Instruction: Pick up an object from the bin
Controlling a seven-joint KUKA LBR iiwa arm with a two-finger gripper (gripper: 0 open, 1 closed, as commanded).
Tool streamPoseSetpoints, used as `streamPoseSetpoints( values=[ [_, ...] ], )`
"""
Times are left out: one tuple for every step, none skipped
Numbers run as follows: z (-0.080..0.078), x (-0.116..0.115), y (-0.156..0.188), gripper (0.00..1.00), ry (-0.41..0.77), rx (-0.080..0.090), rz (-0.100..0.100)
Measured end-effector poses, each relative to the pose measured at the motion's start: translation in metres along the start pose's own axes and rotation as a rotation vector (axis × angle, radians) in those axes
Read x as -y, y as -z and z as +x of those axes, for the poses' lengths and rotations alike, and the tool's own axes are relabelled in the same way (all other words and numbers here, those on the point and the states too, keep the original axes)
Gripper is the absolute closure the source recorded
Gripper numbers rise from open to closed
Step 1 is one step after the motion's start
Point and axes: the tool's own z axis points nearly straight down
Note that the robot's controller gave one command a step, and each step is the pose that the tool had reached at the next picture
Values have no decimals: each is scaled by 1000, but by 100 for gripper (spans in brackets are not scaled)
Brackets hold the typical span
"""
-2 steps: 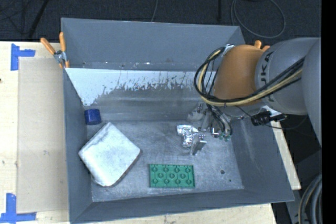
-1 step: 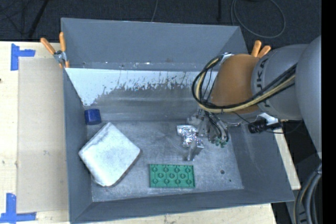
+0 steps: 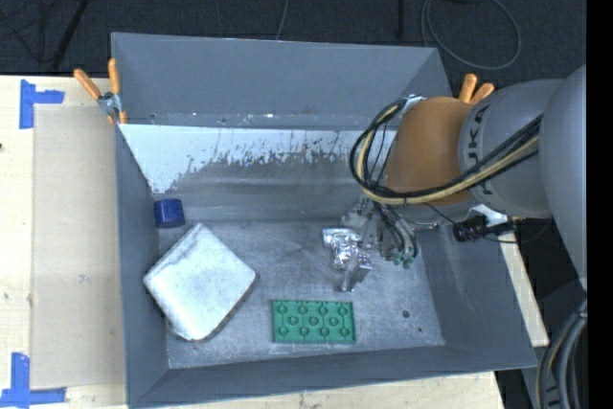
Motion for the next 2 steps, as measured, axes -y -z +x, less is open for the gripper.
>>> streamPoseSetpoints(
  values=[
    [-2,-1,2,100,2,4,-1],
    [-3,-1,52,100,7,1,0]
  ],
)
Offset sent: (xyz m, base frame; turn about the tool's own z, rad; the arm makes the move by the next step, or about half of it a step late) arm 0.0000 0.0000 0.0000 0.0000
